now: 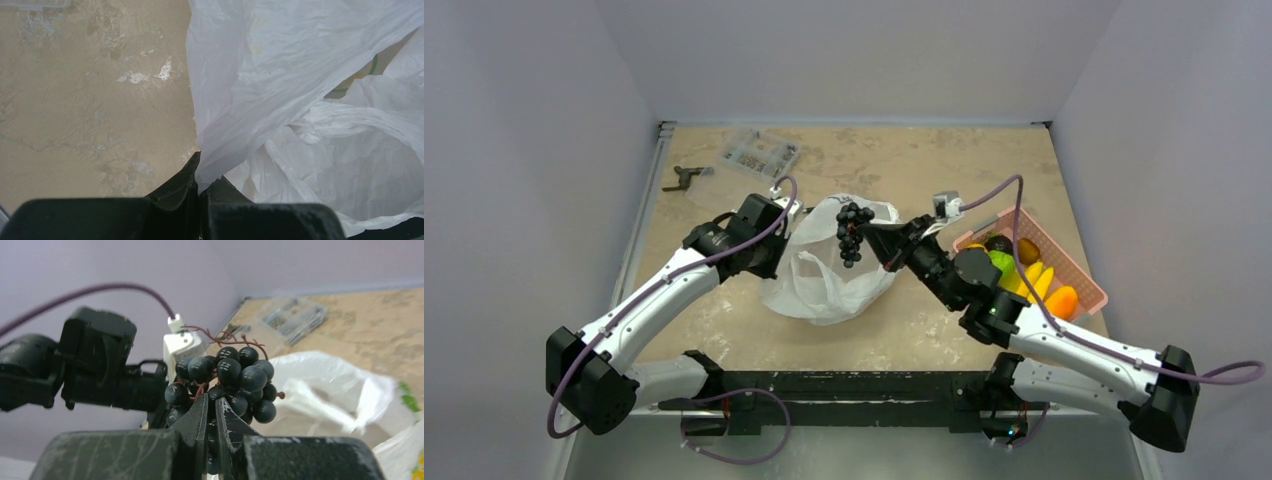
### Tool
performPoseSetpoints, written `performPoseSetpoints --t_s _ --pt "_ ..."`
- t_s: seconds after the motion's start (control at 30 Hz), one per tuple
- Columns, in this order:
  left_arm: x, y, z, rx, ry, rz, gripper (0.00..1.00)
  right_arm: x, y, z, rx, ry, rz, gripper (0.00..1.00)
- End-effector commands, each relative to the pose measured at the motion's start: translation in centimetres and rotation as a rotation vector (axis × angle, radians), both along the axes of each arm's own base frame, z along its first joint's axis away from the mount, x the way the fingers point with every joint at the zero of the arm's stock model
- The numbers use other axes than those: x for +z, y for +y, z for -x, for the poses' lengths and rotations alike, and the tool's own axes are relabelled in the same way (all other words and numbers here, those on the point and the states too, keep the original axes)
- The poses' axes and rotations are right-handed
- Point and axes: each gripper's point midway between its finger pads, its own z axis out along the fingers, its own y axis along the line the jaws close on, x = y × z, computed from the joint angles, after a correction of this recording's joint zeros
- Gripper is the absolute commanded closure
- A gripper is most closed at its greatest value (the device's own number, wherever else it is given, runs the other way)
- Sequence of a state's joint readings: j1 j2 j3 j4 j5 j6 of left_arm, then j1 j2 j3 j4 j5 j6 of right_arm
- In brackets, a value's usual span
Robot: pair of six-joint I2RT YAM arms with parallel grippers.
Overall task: Take the fake fruits out of the plastic bag
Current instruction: Take out the fake fruit from the plastic bag, then place the fake fruit in the bin.
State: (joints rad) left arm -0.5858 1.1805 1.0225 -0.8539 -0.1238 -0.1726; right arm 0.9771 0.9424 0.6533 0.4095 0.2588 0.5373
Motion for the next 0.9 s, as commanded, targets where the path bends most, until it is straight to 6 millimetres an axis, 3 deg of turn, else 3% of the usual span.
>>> performPoseSetpoints --t_s 0.0,0.2,0.33,0.5,0.67,0.77,0.87 --pt "1.3 -0.4 -0.6 0.005 -0.033 0.017 1.0 4.1 -4.7 -1.2 -0.205 -0.064 -0.035 1.0" --pt "1.4 -0.5 -0.5 0.002 -0.034 0.024 1.0 2.5 -12.8 -2.7 -0.575 -0.009 0.08 1.0" --pt "1.6 -0.5 -0.4 0.003 -0.04 0.033 1.0 -0.7 -19.2 -2.9 -0.855 0.106 0.147 1.0" --pt "1.9 -0.4 -0.4 0.008 -0.054 0.04 1.0 -4.4 -27.0 -1.5 -1.143 0.271 0.117 1.0" --pt "4.0 0.2 -0.8 0.045 -0.156 0.078 1.0 -6.6 -30.9 0.0 -1.294 0.323 0.145 1.0" --pt "6.7 2.0 -1.0 0.124 -0.303 0.103 1.0 -8.1 -32.8 0.9 -1.393 0.37 0.159 1.0" --pt "9.0 4.2 -1.2 0.226 -0.445 0.122 1.0 -9.5 -33.7 0.5 -1.417 0.438 0.185 1.0"
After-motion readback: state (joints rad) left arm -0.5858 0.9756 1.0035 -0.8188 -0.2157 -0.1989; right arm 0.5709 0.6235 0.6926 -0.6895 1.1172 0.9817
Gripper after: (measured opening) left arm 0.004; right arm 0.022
